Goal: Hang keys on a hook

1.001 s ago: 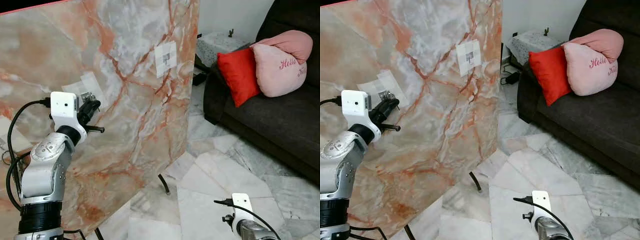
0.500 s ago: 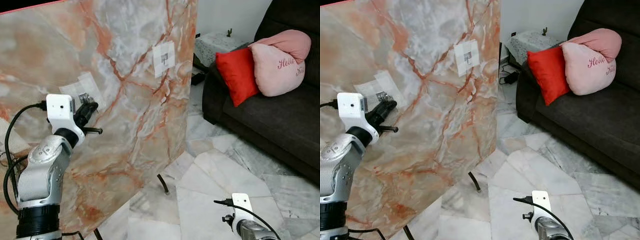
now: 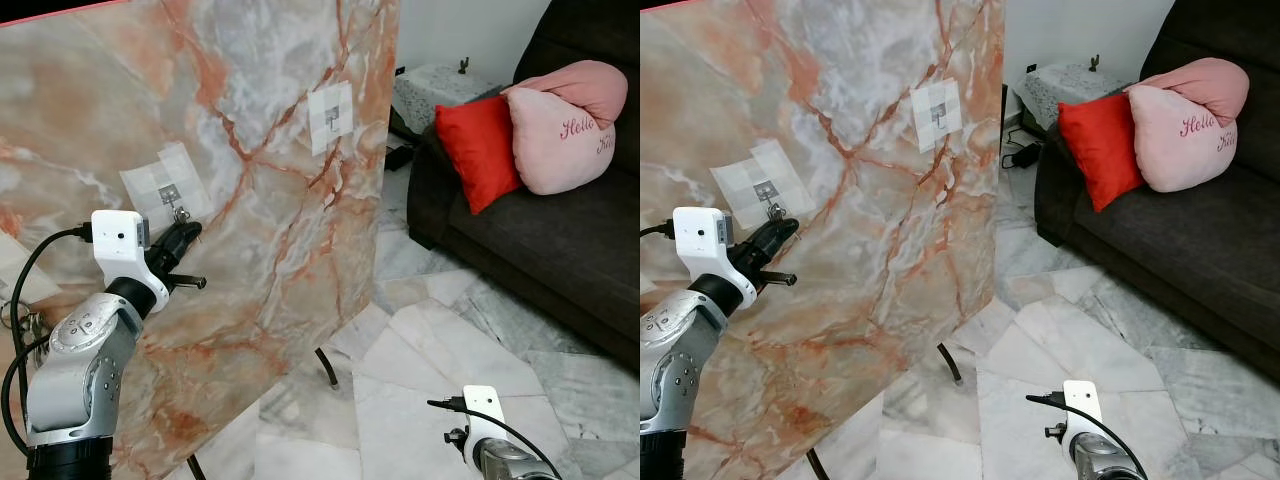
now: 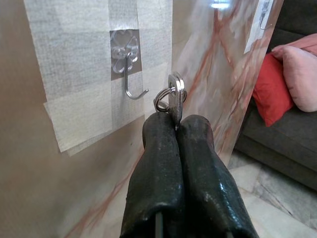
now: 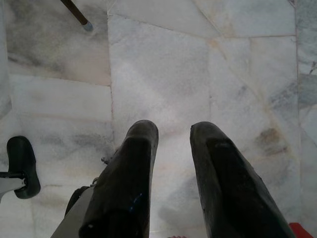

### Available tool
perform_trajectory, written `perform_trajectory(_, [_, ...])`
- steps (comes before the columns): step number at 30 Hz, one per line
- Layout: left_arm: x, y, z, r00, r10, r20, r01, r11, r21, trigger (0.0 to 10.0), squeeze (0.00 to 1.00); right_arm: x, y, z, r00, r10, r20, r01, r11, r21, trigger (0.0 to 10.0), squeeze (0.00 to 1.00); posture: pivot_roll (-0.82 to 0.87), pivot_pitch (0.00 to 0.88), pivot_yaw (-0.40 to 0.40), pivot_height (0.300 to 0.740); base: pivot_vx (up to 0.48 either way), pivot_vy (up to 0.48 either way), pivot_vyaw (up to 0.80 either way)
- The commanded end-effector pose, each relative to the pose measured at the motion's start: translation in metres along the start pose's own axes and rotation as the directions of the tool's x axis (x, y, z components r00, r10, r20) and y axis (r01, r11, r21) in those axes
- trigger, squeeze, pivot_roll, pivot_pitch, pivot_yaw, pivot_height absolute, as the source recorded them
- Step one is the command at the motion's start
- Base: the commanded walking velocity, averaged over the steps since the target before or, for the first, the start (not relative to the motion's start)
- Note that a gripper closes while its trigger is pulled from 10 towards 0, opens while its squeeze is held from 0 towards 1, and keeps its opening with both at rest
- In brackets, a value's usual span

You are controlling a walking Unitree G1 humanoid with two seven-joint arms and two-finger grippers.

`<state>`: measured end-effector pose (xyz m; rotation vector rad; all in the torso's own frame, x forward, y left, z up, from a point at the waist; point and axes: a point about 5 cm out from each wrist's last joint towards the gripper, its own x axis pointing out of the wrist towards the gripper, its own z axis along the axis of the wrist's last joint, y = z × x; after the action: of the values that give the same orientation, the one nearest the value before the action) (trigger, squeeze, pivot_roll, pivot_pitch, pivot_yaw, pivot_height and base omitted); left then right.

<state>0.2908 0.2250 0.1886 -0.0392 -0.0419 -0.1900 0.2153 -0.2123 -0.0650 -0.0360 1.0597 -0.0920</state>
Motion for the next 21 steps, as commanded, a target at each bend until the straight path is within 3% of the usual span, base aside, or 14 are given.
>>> perform_trajectory(1, [0.001, -0.003, 0.009, 0.999, -0.021, 0.026, 0.020, 1.000, 0.016, 10.0, 0.00, 0.000, 0.001, 0.003, 1.000, 0.001, 0.004, -0.001, 1.000, -0.006, 10.0, 0.00, -0.02, 0.001, -0.020, 0.740, 0.000, 0.000, 0.00])
perform_trajectory(14, [0.003, -0.006, 0.008, 0.999, -0.043, 0.025, 0.043, 0.999, 0.022, 10.0, 0.00, 0.000, 0.001, 0.003, 1.000, 0.003, 0.003, -0.003, 1.000, -0.006, 10.0, 0.00, -0.02, 0.001, -0.020, 0.740, 0.000, 0.000, 0.00])
perform_trajectory(21, [0.013, -0.006, 0.007, 0.999, -0.019, 0.027, 0.018, 1.000, 0.011, 10.0, 0.00, 0.000, 0.001, 0.003, 1.000, 0.003, 0.003, -0.003, 1.000, -0.007, 10.0, 0.00, -0.03, 0.000, -0.019, 0.740, 0.000, 0.000, 0.00])
